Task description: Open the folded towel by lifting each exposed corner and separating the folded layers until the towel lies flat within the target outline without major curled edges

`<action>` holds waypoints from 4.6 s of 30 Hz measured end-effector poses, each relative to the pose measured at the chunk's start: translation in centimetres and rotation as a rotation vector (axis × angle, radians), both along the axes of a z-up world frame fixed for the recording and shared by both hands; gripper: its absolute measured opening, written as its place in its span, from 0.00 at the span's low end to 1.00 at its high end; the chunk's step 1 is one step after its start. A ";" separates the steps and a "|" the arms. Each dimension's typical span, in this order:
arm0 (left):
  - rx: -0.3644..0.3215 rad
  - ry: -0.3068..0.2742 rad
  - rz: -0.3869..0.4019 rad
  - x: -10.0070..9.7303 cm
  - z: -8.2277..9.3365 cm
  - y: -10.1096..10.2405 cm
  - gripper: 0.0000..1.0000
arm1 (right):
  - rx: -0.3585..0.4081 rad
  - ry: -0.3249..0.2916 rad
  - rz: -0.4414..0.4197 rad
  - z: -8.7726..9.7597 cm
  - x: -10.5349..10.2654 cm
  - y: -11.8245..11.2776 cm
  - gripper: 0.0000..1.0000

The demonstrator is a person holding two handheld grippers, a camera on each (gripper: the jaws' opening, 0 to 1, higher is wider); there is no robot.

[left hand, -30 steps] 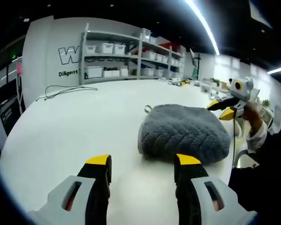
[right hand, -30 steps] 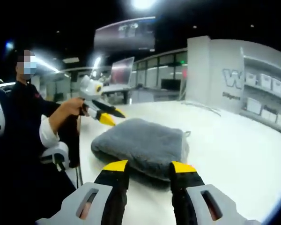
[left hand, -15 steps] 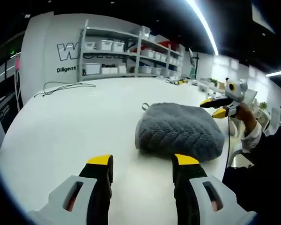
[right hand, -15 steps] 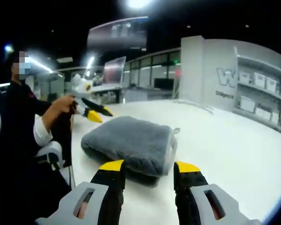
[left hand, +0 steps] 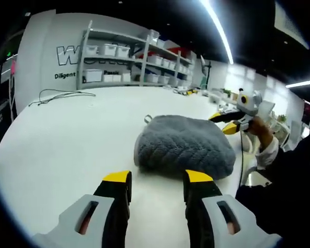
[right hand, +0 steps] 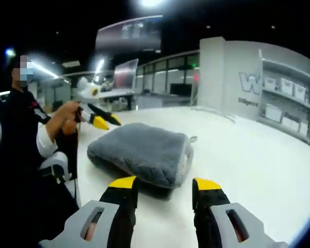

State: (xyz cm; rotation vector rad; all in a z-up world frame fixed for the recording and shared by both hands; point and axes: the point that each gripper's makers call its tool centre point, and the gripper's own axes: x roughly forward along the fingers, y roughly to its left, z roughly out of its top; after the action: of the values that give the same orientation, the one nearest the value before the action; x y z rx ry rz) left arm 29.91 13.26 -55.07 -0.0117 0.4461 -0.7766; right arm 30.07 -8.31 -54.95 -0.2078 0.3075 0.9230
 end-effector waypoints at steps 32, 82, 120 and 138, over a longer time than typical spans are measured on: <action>0.026 0.007 -0.011 0.9 -2.6 -1.7 0.18 | -0.050 0.087 0.076 -3.7 0.1 1.8 0.27; 0.045 -0.087 0.132 4.4 -2.2 -0.6 0.11 | -0.081 0.138 0.141 -3.6 -2.5 2.3 0.26; 0.058 -0.089 0.152 4.9 -2.2 0.1 0.14 | -0.099 0.151 0.166 -4.0 -4.2 3.1 0.26; 0.062 -0.092 0.151 4.2 -1.6 0.4 0.18 | -0.113 0.154 0.193 -3.9 -4.8 3.2 0.24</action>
State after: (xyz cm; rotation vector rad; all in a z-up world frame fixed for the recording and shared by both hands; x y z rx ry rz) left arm 34.06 13.71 -56.68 0.0478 0.3768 -0.6122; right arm 25.22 -5.10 -58.89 -0.2748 0.4893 1.1157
